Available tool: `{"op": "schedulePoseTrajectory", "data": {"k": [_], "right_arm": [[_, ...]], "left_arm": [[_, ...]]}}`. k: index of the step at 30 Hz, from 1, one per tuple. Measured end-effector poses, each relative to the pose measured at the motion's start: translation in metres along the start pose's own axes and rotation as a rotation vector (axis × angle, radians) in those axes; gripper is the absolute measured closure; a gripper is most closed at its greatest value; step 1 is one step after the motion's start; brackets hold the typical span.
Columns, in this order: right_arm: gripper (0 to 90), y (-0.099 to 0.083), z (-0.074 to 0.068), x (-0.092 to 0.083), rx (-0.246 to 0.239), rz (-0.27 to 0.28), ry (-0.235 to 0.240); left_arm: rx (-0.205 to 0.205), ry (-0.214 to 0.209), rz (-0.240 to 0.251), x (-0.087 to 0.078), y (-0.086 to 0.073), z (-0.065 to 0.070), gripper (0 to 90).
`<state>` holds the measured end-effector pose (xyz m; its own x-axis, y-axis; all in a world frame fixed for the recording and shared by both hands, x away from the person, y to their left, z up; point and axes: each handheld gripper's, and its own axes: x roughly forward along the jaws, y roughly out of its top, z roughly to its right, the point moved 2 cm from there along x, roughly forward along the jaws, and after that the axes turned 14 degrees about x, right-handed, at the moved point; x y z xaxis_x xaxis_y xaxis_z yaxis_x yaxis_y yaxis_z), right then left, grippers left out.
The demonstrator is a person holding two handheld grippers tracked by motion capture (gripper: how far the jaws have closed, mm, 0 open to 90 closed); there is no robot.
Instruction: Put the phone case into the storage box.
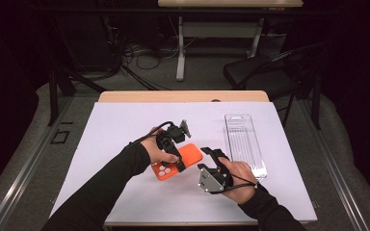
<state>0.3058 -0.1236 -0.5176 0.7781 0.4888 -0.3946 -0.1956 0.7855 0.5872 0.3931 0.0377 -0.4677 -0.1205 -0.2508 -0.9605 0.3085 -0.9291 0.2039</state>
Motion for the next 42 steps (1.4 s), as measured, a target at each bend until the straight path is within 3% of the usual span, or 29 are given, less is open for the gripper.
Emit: {"op": "schedulePoseTrajectory", "data": {"k": [8,11,13,20,30,42], "right_arm": [[41.2,-0.001,-0.005,0.002,-0.031,-0.007,0.008],[41.3,-0.001,-0.005,0.003,-0.072,0.006,0.01],[41.7,-0.001,-0.008,0.002,-0.055,-0.003,0.021],[43.4,0.0,-0.012,0.002,-0.123,0.022,-0.005],[55.3,0.001,-0.018,0.002,-0.241,0.019,-0.035],[65.7,0.001,-0.022,0.003,-0.326,0.029,-0.088]], "left_arm": [[0.009,-0.002,-0.005,0.003,0.004,0.001,16.4],[0.016,-0.003,-0.013,0.004,0.005,0.001,16.4],[0.011,-0.005,-0.01,0.005,0.005,0.002,16.4],[0.021,-0.015,-0.016,0.006,0.008,0.003,16.4],[0.021,-0.033,-0.009,0.007,0.01,0.004,16.4],[0.008,-0.056,-0.006,0.009,0.012,0.004,16.4]]}}
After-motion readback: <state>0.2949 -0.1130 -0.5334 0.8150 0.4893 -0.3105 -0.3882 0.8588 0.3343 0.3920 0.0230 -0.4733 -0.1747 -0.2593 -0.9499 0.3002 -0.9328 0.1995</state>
